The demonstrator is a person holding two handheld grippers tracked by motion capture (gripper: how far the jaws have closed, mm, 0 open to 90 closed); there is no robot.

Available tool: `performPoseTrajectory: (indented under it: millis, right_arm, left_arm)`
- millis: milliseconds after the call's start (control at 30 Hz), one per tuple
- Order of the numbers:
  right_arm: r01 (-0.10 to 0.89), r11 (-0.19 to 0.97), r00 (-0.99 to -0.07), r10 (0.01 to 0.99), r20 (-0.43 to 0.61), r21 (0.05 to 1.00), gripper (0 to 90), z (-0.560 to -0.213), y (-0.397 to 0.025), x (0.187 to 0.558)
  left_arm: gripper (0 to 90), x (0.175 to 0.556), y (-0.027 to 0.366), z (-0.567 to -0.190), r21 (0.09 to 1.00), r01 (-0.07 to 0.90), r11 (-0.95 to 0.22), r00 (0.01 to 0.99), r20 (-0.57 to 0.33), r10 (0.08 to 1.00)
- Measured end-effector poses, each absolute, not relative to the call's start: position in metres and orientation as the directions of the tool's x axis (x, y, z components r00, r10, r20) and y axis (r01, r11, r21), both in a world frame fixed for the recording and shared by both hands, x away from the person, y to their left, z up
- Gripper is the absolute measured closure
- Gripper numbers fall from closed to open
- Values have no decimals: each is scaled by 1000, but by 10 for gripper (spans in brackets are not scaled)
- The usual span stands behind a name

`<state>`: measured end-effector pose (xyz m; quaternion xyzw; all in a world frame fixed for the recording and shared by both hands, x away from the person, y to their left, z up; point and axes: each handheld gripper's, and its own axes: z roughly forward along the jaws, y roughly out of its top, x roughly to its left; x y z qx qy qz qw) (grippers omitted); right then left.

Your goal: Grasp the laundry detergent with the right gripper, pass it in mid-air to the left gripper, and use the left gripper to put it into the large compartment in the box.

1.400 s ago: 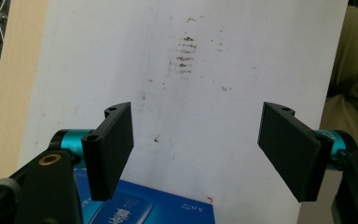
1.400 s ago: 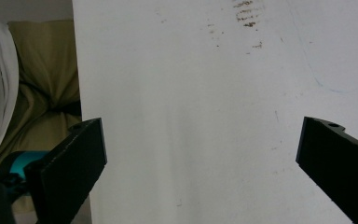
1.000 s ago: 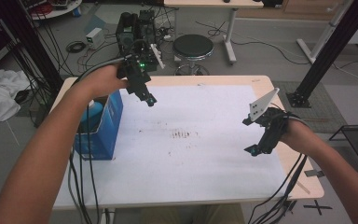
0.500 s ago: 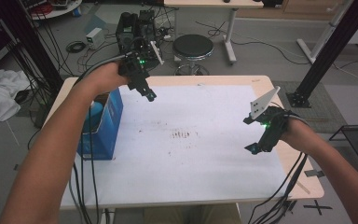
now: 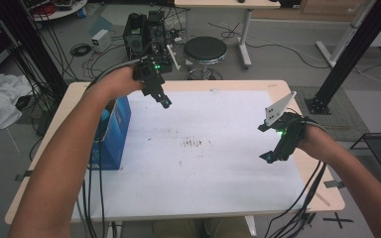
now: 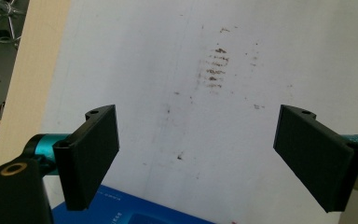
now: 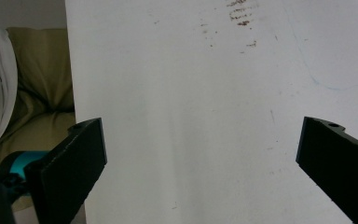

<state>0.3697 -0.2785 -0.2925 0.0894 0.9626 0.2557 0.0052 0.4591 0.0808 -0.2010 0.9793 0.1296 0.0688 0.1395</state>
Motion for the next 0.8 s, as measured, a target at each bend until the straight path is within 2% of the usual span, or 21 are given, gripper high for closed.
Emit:
performPoseTrajectory:
  millis: [100, 267, 400, 433, 800]
  right_arm:
    - [173, 851, -983, 179, 36, 496, 6, -293, -279, 370]
    - [171, 851, -984, 176, 37, 497, 6, -293, -280, 371]
    - [172, 852, -984, 175, 41, 495, 6, -292, -280, 371]
    - [165, 850, -985, 171, 34, 500, 6, -293, -279, 371]
    - [165, 853, -985, 169, 37, 495, 6, -292, -278, 368]
  left_arm:
    - [142, 459, 78, -203, 298, 245, -923, 954, 93, 284]
    - [142, 459, 73, -203, 267, 198, -943, 968, 100, 232]
    - [142, 455, 70, -205, 282, 206, -937, 966, 95, 241]
    - [142, 456, 70, -203, 258, 189, -947, 970, 100, 221]
    - [142, 453, 69, -204, 265, 193, -945, 969, 102, 227]
